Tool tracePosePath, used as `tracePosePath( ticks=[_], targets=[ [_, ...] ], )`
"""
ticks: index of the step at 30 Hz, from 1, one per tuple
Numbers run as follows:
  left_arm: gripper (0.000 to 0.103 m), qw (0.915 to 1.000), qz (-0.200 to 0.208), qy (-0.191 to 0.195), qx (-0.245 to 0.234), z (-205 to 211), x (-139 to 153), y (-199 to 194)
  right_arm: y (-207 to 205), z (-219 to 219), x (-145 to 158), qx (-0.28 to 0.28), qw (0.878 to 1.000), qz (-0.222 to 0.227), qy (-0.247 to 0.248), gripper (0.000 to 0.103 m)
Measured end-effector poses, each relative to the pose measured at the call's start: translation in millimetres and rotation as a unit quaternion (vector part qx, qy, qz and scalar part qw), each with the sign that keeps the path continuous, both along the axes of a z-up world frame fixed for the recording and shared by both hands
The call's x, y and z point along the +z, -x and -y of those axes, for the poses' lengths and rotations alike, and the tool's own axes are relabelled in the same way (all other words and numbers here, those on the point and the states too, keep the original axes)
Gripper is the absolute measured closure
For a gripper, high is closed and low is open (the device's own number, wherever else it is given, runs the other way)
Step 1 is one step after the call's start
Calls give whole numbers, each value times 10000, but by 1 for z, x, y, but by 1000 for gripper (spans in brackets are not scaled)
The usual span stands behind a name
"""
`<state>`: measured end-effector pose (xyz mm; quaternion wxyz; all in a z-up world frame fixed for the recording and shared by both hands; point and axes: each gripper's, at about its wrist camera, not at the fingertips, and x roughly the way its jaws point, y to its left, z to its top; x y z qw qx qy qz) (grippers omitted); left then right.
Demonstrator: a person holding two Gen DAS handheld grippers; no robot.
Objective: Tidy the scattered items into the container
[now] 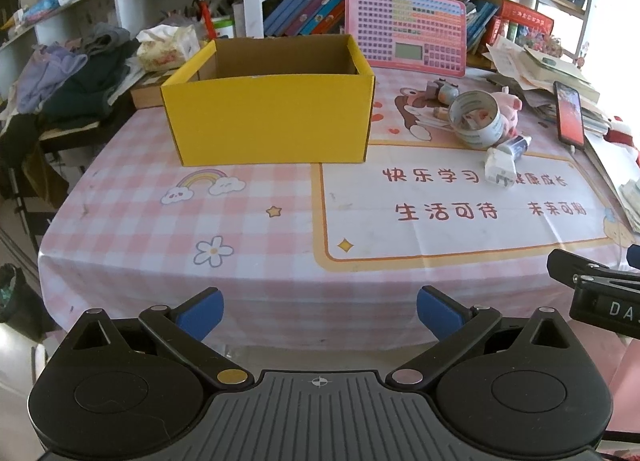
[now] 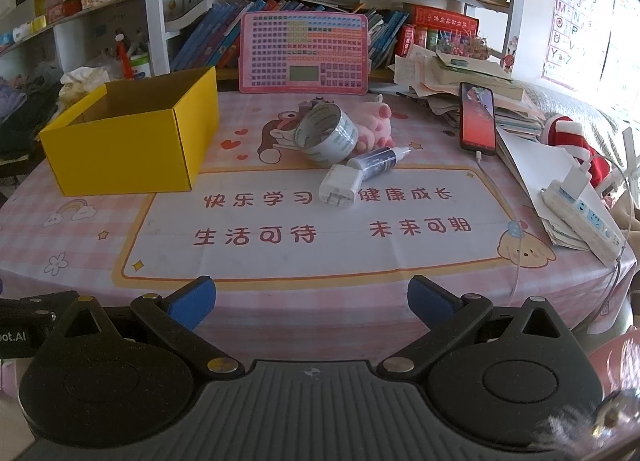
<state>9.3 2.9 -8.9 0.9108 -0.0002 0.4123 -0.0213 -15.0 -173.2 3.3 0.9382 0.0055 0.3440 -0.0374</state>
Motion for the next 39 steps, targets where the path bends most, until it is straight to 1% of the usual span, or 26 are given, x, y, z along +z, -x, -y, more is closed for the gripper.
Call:
tracePosePath(
  ticks=[14,24,31,36,39],
  targets=[
    [0,9999,6,121,-21,-8,-1,-6,-9,-8,-7,23,9999,-110,21,0],
    [0,9998,-57,137,-125,-8,-5,-11,-11,-12,-4,52,9999,-146,46,0],
    [0,9997,-91,174,-170,-8,-8,-13,-13,-15,-5,219,9996,-154,64,0],
    [0,9994,-79,214,-259,-4,-10,-15,-15,-10,-7,312,9994,-162,-2,2],
    [0,9991,-71,242,-327,1,-10,-17,-17,-5,-8,334,9993,-143,-67,7]
  ],
)
